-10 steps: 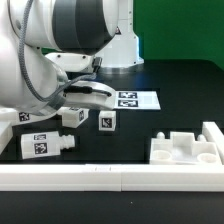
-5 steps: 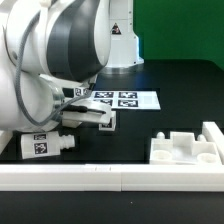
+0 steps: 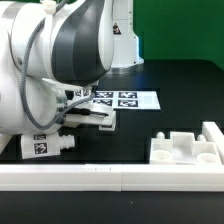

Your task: Assemble chair

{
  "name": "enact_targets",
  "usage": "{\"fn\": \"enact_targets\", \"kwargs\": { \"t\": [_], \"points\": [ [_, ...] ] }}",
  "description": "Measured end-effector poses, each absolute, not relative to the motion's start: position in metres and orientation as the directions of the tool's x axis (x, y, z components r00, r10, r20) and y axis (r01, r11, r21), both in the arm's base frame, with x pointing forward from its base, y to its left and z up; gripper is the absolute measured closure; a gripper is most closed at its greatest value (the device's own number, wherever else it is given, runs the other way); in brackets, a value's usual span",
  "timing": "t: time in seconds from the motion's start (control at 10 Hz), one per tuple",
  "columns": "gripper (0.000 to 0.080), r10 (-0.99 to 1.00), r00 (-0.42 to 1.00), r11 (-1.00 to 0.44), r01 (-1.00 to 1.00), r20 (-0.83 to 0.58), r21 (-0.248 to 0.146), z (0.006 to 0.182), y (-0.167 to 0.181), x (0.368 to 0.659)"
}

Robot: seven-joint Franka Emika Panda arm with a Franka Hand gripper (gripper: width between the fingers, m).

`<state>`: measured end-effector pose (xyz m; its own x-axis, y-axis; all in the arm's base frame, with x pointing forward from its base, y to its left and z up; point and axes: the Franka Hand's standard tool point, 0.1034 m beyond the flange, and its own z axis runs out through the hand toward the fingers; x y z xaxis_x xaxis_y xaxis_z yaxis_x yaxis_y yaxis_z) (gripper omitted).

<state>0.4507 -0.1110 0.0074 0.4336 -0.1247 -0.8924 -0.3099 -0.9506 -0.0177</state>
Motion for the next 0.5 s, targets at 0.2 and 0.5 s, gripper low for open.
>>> {"fn": "enact_targets", "kwargs": {
  "t": [0.2,0.5],
  "points": [
    [0.0459,-0.125,0.434,-0.951,-0.31,-0.892,-0.018,0.0073,-0.1111,0.4507],
    [0.0514,-0.122,0.436,-0.952,-0.305,-0.892,-0.019,0.0129,-0.11,0.4545]
  ]
}}
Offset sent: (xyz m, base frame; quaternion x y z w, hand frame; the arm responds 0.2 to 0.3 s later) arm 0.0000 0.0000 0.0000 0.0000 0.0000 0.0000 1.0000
